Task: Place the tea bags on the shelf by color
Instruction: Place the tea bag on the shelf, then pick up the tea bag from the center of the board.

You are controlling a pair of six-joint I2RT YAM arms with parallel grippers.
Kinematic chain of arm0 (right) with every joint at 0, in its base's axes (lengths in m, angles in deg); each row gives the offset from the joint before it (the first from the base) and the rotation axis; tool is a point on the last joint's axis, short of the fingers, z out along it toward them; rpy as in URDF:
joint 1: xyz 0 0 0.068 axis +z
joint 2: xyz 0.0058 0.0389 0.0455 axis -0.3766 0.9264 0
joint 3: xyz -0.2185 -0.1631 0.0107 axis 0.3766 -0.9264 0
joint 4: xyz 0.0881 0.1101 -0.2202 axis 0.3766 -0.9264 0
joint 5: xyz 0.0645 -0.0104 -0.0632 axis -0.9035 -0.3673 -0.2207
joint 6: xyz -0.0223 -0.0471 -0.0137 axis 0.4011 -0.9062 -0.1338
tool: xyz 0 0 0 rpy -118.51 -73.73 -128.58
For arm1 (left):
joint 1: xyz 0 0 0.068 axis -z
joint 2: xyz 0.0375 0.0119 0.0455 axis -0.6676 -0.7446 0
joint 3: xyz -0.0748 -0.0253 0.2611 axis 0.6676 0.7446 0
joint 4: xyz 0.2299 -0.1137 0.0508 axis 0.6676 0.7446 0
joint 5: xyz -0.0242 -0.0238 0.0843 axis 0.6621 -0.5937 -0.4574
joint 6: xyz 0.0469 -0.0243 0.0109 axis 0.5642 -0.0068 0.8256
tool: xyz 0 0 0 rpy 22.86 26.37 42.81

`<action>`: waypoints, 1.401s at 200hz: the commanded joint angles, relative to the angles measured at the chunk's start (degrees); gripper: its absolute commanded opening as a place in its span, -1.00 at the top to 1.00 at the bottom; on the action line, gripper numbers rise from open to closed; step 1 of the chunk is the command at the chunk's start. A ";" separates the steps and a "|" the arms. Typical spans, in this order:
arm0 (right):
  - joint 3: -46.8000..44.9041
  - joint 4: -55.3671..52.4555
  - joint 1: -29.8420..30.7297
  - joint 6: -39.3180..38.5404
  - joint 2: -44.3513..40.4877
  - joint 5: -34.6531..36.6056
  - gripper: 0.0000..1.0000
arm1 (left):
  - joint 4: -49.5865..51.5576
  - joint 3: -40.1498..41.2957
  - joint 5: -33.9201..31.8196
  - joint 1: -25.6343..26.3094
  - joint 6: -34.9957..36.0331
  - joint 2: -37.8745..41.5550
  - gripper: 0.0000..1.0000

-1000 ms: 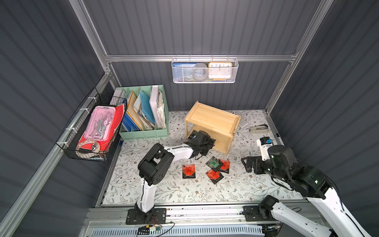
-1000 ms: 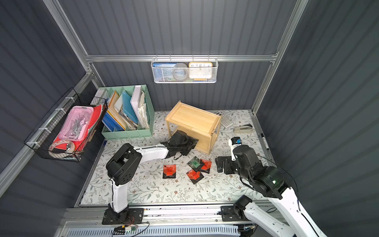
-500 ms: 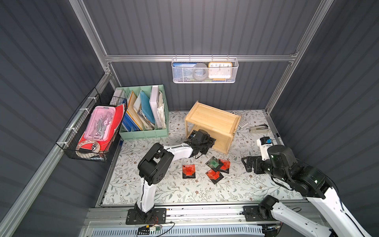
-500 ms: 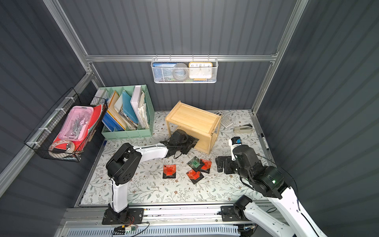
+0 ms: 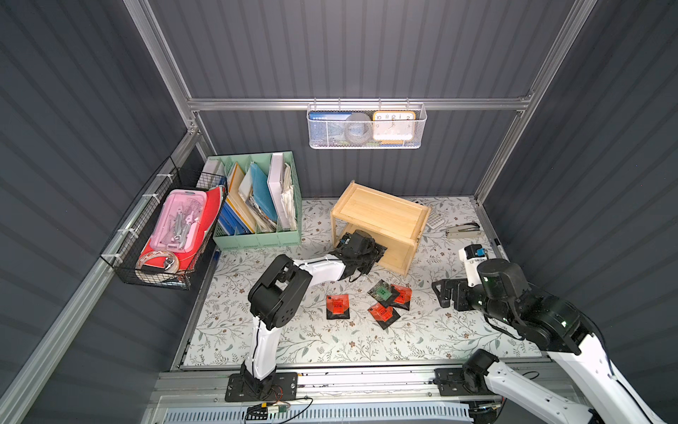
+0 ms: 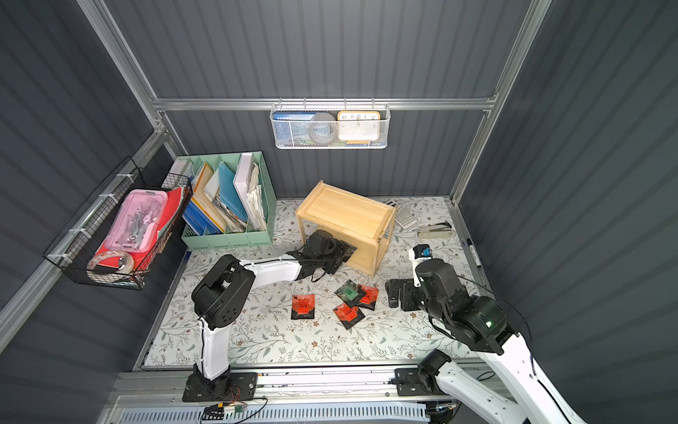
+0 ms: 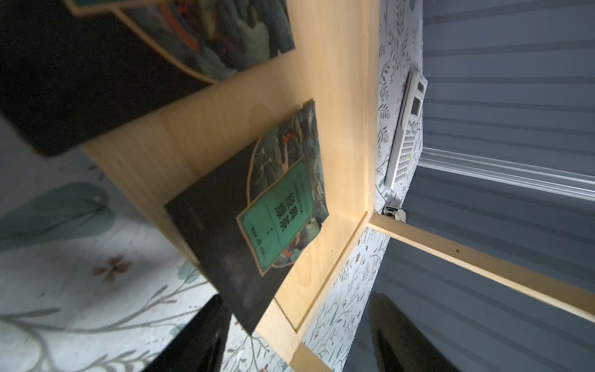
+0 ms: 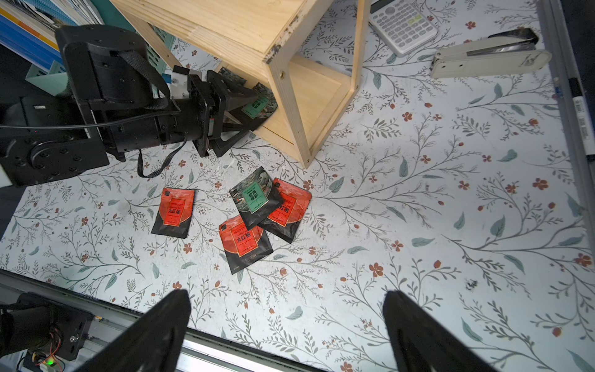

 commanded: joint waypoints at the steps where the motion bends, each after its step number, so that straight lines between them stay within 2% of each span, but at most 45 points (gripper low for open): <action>1: 0.88 -0.68 -0.13 -0.43 -0.04 1.00 -0.98 | -0.41 -1.45 0.98 -0.25 1.15 -1.59 -0.46; 91: 0.88 -0.77 -0.19 -0.44 -0.22 0.88 -0.98 | -0.72 -1.87 0.15 -0.19 1.47 -1.21 -0.48; 141: -0.10 -1.39 -0.23 -0.26 0.10 -0.42 -0.98 | 0.75 0.61 -2.92 -0.26 1.69 2.65 -0.61; 255: -9.98 6.28 -0.64 4.87 3.29 -17.46 -0.98 | 9.73 13.12 -9.97 0.13 2.05 22.54 -0.77; 280: -14.07 9.87 -0.73 6.40 3.42 -20.08 -0.98 | 10.92 16.28 -10.35 0.10 2.32 27.34 -0.90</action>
